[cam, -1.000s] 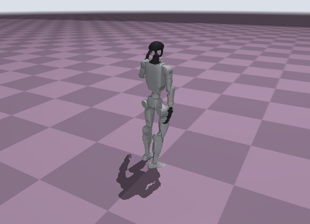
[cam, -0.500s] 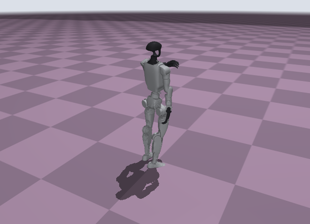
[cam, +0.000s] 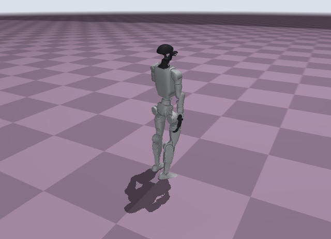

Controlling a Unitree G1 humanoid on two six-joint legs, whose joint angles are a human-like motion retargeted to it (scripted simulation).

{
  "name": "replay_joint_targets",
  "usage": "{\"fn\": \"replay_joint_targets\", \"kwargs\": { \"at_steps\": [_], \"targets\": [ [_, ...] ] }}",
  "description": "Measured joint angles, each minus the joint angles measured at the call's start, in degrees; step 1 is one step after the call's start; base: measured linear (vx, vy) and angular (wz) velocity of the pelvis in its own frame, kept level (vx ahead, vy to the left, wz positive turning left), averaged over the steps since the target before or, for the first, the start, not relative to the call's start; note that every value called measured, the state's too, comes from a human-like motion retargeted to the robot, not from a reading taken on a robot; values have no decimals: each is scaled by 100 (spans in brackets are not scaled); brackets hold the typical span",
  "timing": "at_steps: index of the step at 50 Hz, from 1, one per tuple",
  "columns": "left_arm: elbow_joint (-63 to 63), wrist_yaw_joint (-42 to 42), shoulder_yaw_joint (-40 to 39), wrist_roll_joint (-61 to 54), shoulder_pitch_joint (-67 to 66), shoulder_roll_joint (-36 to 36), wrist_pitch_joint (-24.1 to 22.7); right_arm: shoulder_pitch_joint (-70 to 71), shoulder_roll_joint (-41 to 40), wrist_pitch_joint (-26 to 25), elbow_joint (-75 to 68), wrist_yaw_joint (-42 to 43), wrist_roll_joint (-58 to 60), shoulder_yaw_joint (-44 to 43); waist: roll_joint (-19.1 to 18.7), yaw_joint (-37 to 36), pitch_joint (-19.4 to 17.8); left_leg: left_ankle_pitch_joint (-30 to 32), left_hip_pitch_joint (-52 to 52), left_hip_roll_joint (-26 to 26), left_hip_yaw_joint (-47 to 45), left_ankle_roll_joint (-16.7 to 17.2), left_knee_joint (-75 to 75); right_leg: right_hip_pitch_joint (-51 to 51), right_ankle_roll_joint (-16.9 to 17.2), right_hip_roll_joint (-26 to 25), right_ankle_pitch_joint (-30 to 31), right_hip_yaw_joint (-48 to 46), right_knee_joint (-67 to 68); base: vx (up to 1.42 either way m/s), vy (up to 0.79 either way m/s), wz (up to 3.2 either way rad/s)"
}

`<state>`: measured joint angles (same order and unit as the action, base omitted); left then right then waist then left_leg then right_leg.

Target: Upper body actions

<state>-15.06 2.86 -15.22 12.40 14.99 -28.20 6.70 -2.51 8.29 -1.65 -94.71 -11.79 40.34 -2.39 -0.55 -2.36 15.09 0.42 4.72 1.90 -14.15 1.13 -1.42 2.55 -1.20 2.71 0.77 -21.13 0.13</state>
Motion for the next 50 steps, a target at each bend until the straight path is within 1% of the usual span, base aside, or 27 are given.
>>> {"fn": "replay_joint_targets", "kwargs": {
  "at_steps": [3,5,8,10,15,20,27,30,33,35,38,40,42,43,45,50],
  "targets": [
    [1067,-22,-134,408,267,54,-87,2,-8,-15,-17,-28,32,34,3,14,19,14,-1,23,70,-6,8,-38,5,19,-6,-69,-5,3,7,22],
    [1933,-134,-142,513,515,111,-54,9,-15,-9,-22,-57,68,52,14,21,28,21,-7,38,115,-8,13,-66,8,30,-13,-110,-7,2,6,20],
    [2717,-592,-153,355,738,171,203,43,-28,-13,11,-104,175,55,14,81,29,29,-10,50,174,-13,16,-83,8,35,-14,-163,-5,1,1,6],
    [2774,-715,-217,199,741,180,229,47,-40,-14,56,-119,237,50,2,131,18,27,-19,49,189,-15,17,-81,2,30,-7,-183,-4,0,0,0],
    [2521,10,-376,427,609,89,-102,44,-14,10,41,-90,181,118,-7,122,-6,10,-34,37,93,-19,10,-53,-14,9,8,-111,-4,0,-1,-13],
    [2596,-103,-302,309,615,162,-21,28,-20,7,10,-84,53,24,29,80,-25,11,-37,35,69,-14,5,-55,-8,16,5,-79,-1,0,0,0],
    [2384,-58,-353,432,431,112,-126,61,-13,61,36,-34,31,52,32,114,-132,17,-53,18,41,-14,-3,-39,-5,17,27,-57,8,-2,-3,-2],
    [2157,-33,-351,322,189,108,-394,86,-17,74,39,-2,29,57,37,131,-178,18,-62,14,27,-12,-10,-20,-11,15,43,-47,12,-3,-6,-5],
    [1821,105,-392,128,-285,145,-1014,133,-20,89,54,46,93,91,32,177,-231,16,-68,5,-2,-10,-20,23,-21,12,65,-24,24,-4,-8,-9],
    [1602,266,-431,91,-672,210,-1585,156,-22,99,75,101,147,121,26,216,-277,11,-81,-2,-27,-9,-23,42,-31,5,79,-6,31,-5,-7,-12],
    [1361,925,-427,299,-1373,397,-2365,189,-19,116,94,171,175,168,16,282,-340,2,-98,-13,-68,-8,-30,72,-45,-10,97,30,38,-5,-7,-13],
    [1305,1535,-358,607,-1869,594,-2745,204,-21,130,96,228,150,200,12,316,-369,-5,-107,-23,-105,-6,-37,99,-50,-18,109,66,46,-4,-6,-16],
    [1412,2061,-322,968,-2327,837,-3012,196,-27,170,105,337,108,228,9,355,-386,-11,-112,-32,-137,-3,-45,130,-55,-23,122,95,55,-3,-7,-15],
    [1524,2258,-304,1132,-2531,962,-3095,186,-31,200,113,412,79,239,6,373,-394,-14,-112,-37,-151,-1,-47,147,-55,-23,128,108,60,-4,-7,-14],
    [1797,2365,-267,1432,-2896,1194,-3166,166,-40,276,127,605,-3,253,3,385,-421,-19,-114,-49,-182,2,-52,177,-51,-22,140,138,72,-5,-6,-14],
    [2921,1701,-132,1823,-3392,1465,-2955,97,-58,443,116,937,-163,298,48,322,-513,-25,-148,-62,-262,7,-55,170,-47,-23,147,211,80,-3,-3,-10]
  ]
}}
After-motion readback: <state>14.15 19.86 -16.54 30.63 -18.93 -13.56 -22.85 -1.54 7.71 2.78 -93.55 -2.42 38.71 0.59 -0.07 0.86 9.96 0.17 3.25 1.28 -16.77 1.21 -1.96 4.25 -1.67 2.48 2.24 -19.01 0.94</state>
